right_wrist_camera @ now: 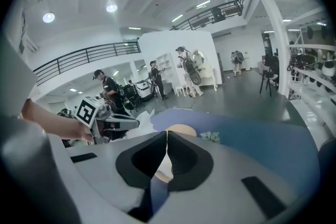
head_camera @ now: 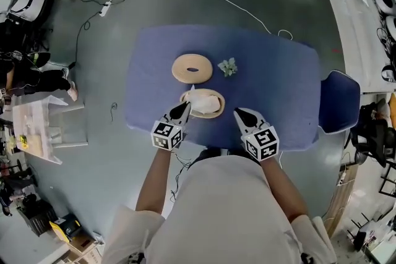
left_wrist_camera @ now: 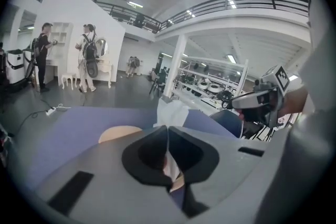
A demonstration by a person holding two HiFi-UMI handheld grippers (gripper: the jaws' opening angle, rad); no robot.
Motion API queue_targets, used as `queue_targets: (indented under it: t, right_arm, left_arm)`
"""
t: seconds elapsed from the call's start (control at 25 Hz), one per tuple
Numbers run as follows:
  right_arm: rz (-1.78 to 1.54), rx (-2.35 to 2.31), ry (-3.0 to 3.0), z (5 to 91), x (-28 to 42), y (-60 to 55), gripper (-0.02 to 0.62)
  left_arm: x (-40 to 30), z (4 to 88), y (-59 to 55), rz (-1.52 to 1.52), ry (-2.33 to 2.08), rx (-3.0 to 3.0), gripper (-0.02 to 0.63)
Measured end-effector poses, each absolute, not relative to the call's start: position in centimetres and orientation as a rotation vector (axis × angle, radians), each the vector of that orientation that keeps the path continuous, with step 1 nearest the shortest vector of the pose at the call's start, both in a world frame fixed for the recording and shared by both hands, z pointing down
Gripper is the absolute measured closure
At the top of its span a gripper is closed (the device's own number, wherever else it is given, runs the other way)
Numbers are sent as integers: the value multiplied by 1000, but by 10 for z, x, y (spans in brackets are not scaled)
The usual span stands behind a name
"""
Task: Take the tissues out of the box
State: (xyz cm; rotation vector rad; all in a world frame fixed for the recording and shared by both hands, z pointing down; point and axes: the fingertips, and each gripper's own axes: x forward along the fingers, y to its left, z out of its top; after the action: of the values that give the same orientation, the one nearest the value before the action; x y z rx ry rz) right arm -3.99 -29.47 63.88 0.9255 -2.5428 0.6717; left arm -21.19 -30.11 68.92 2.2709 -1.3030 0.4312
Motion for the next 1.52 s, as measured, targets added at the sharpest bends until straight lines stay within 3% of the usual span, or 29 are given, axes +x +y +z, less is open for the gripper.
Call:
queue_targets:
  t: [0.92,1.52]
  right_arm:
    - [210,1010,-2745,476,-17,-319,565]
    - [69,1008,-2834,418,-29,-318,566]
  left_arm:
    - [-236,481,-255,201,-1632,2376,595]
    - [-259,402,-240,91,-1769,2455,595]
